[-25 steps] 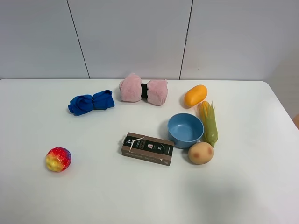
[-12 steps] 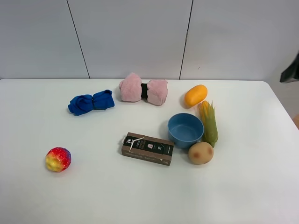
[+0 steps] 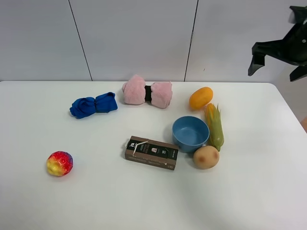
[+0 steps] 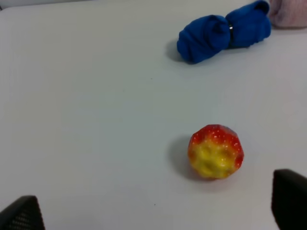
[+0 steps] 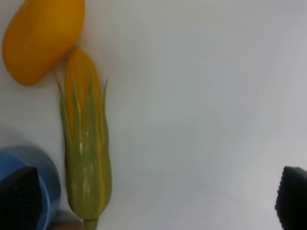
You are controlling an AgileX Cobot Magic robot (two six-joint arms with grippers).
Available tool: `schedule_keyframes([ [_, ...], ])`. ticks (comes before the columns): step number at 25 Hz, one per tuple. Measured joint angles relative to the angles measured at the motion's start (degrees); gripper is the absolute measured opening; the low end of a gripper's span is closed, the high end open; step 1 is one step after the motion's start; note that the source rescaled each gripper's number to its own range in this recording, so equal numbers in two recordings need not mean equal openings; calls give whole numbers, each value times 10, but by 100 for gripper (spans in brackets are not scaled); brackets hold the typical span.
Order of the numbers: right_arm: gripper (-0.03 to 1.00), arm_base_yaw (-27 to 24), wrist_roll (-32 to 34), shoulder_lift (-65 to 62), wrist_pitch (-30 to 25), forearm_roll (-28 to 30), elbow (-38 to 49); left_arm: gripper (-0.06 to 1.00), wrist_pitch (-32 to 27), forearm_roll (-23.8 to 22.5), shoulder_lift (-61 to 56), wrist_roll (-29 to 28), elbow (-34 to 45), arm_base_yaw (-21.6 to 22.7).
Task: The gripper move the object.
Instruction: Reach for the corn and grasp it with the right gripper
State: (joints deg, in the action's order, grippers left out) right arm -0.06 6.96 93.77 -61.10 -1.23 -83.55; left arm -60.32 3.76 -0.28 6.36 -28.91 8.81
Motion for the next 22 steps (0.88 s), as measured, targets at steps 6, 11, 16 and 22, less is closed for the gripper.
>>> schedule_keyframes([
  [6,100,44,8,109,-2,0,-45,100,0,0,0,0,0,0],
  [11,100,78,34,177,7,0,-49,100,0,0,0,0,0,0],
  [16,100,87,48,231,22,-1,-49,100,0,0,0,0,0,0],
  [22,100,87,58,272,34,-1,-49,100,0,0,0,0,0,0],
])
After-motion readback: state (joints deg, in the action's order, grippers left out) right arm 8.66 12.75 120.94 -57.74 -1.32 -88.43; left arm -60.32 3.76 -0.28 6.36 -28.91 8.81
